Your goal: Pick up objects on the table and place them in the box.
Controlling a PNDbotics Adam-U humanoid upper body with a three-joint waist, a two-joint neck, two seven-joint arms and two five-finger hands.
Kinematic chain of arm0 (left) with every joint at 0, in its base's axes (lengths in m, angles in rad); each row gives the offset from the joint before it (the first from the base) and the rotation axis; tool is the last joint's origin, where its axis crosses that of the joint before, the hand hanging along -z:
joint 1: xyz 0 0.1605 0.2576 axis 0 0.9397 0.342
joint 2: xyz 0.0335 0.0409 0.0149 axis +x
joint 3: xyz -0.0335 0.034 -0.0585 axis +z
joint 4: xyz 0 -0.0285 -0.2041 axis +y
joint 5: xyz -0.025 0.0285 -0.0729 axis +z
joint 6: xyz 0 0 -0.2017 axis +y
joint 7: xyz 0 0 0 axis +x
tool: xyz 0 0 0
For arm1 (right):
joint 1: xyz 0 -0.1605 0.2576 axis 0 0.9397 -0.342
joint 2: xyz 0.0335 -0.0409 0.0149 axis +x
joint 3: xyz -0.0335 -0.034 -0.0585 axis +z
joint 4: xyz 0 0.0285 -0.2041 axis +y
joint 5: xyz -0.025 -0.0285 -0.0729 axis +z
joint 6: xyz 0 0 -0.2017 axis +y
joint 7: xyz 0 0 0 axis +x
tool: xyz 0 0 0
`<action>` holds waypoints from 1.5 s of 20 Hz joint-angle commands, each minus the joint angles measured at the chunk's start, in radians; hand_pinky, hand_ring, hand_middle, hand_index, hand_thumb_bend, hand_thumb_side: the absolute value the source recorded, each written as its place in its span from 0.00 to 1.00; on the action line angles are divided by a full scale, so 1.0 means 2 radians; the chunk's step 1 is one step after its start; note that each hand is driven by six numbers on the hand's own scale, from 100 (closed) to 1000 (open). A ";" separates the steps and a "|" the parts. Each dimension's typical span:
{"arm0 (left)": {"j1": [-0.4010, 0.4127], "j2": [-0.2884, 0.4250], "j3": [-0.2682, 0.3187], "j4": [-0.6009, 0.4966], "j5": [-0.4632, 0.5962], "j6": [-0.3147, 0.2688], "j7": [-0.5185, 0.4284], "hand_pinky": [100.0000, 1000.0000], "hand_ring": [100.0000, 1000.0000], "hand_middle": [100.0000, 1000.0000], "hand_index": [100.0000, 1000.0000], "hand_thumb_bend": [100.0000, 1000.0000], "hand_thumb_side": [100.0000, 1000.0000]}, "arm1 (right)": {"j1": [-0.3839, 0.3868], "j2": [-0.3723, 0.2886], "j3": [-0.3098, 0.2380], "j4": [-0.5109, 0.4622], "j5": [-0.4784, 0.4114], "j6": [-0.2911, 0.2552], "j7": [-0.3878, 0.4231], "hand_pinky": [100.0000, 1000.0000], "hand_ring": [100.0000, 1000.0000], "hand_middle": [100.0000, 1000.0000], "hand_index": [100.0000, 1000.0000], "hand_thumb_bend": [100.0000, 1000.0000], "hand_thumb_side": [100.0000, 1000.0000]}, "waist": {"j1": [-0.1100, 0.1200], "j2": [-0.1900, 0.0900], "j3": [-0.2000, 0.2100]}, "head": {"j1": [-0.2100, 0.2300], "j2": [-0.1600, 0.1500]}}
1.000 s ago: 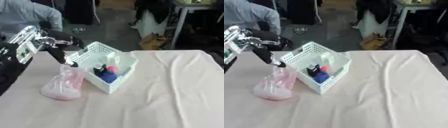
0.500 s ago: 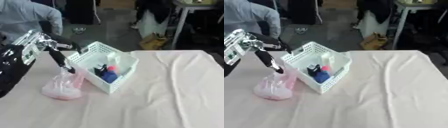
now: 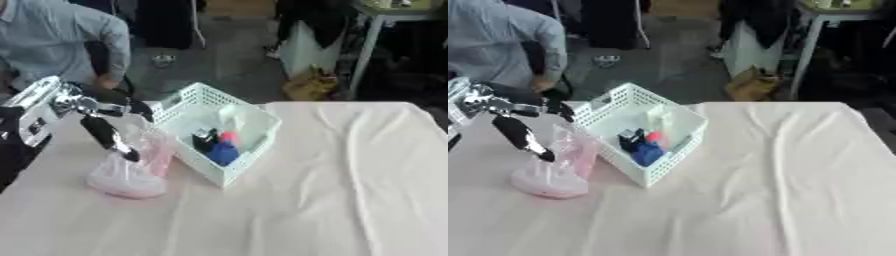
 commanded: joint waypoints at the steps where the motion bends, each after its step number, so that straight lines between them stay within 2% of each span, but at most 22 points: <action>1: 0.000 0.023 -0.001 -0.001 0.002 -0.004 0.001 1.00 1.00 1.00 1.00 0.79 0.62 | -0.006 -0.011 -0.003 -0.008 -0.001 0.000 -0.002 0.80 0.86 0.76 0.77 0.00 1.00 | 0.006 -0.013 0.001 | 0.000 0.000; 6: 0.013 0.023 -0.002 0.001 0.005 -0.003 0.000 1.00 1.00 1.00 1.00 0.79 0.63 | -0.005 -0.011 -0.003 -0.008 -0.002 0.000 -0.002 0.80 0.86 0.76 0.77 0.00 1.00 | 0.005 -0.012 0.002 | 0.002 0.002; 15: 0.018 0.010 -0.006 0.011 -0.001 -0.005 0.064 1.00 1.00 1.00 1.00 0.75 0.64 | -0.004 -0.009 -0.003 -0.008 -0.003 0.002 -0.001 0.80 0.86 0.75 0.77 0.00 1.00 | 0.005 -0.012 0.000 | 0.006 -0.001; 22: 0.008 -0.013 -0.014 0.042 0.010 -0.001 0.091 1.00 1.00 1.00 1.00 0.72 0.64 | -0.004 -0.007 -0.002 -0.008 -0.004 0.003 0.000 0.80 0.86 0.75 0.77 0.00 1.00 | 0.005 -0.011 -0.003 | 0.005 -0.002; 30: -0.008 -0.041 -0.015 0.107 -0.026 -0.008 0.063 1.00 1.00 1.00 1.00 0.75 0.64 | -0.005 -0.006 -0.001 -0.008 -0.006 0.004 0.001 0.80 0.86 0.74 0.77 0.00 1.00 | 0.005 -0.010 -0.006 | 0.008 -0.001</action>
